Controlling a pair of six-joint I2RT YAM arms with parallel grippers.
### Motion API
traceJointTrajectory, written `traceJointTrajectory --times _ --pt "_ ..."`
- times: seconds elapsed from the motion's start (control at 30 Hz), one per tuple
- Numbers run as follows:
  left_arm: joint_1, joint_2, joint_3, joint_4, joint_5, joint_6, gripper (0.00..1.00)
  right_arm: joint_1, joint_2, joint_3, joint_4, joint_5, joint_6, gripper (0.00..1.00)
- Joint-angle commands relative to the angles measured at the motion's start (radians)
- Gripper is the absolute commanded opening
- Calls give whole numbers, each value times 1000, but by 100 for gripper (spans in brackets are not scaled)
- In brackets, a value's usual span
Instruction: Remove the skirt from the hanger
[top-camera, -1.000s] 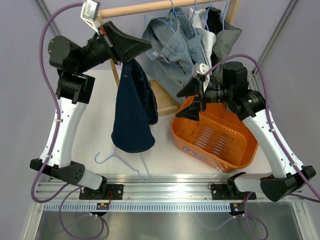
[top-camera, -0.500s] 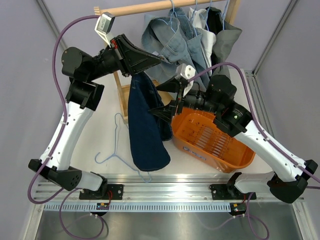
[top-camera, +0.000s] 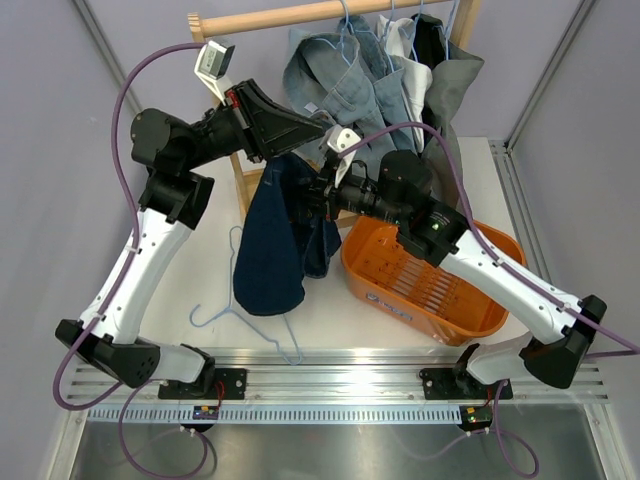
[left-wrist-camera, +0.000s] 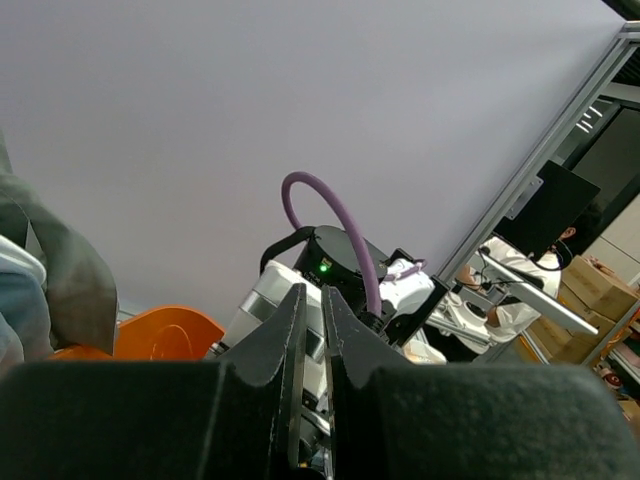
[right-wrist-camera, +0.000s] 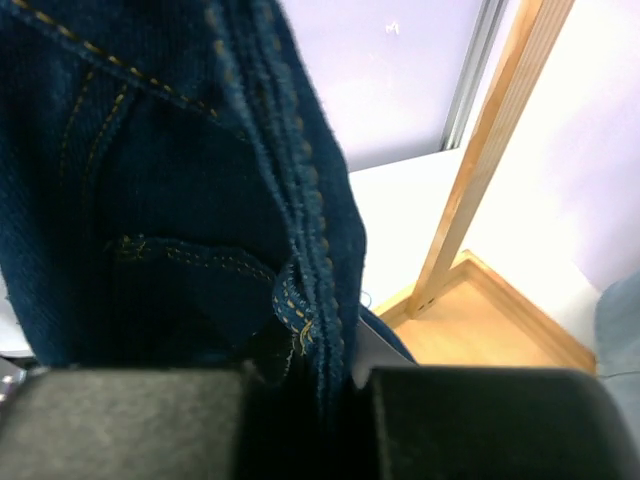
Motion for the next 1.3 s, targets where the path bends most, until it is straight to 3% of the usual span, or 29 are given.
traceJointTrajectory --times 0.0,0.03,0.07,0.1,0.13,0.23,0.27,0.43,0.7,0.87,1.17,1.27 --pt "-3 -75 -13 56 -57 28 0 4 -48 3 28 -6 18 0" --pt "-3 -90 -15 18 -97 89 7 -1 -68 -3 22 -3 18 0" --pt "-2 -98 -7 -33 -121 131 20 -17 -79 -12 17 -7 26 0" --pt "6 -107 0 -135 -147 168 36 -31 -97 -12 -1 -23 34 0" --pt "12 -113 8 -176 -201 232 65 -46 -105 -13 -15 -29 41 0" --pt "69 -154 20 -273 -300 300 94 -117 -136 -9 -68 -96 54 0" --pt "87 -177 22 -306 -327 309 97 -151 -144 -13 -82 -121 52 0" --pt "150 -225 63 -528 -540 499 99 -243 -187 26 -102 -308 49 0" --pt "153 -330 -46 -777 -727 622 99 -376 -99 420 -144 -342 202 0" --pt "158 -420 -173 -874 -822 670 99 -600 -52 669 -237 -412 235 0" --pt "170 -504 -317 -983 -911 680 99 -979 -127 570 -411 -662 252 0" --pt "173 -501 -342 -995 -913 677 99 -1002 -145 525 -522 -644 166 0"
